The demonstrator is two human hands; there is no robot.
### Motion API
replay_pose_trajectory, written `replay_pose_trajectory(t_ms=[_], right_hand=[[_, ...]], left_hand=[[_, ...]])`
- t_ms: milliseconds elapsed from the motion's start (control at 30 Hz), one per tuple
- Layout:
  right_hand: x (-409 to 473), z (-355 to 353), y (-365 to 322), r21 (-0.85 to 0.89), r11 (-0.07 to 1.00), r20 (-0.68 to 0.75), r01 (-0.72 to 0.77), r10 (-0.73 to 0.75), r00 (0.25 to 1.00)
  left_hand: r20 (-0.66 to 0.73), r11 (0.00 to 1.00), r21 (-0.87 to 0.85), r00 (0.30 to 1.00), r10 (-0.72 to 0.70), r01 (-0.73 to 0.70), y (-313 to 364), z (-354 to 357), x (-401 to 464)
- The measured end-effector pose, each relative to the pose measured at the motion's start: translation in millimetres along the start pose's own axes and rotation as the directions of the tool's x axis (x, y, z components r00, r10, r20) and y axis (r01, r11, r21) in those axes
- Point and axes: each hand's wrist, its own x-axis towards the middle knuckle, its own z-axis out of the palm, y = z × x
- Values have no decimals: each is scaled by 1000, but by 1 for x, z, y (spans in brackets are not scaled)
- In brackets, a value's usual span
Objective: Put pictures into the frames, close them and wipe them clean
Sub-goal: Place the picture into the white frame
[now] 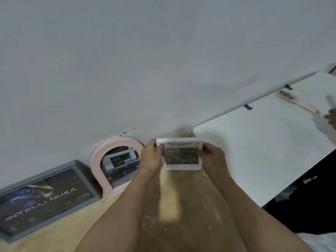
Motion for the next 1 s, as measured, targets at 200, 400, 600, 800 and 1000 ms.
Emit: replay_pose_trajectory(t_ms=[200, 400, 600, 800, 1000], right_hand=[[-67, 8, -33, -294, 939, -195, 180, -243, 950], [-186, 60, -67, -502, 699, 25, 510, -577, 816], [-264, 109, -78, -185, 958, 87, 220, -207, 975], [-314, 170, -62, -192, 947, 219, -259, 298, 929], [-364, 223, -10, -379, 861, 374, -339, 478, 795]], left_hand=[[258, 758, -526, 922, -289, 385, 26, -32, -48], [167, 759, -539, 930, -329, 365, -14, -102, -144], [44, 834, -385, 911, -411, 395, -114, -196, -224], [57, 796, -419, 888, -457, 437, -211, -261, -315], [-24, 736, -444, 814, -580, 511, -303, -262, -358]])
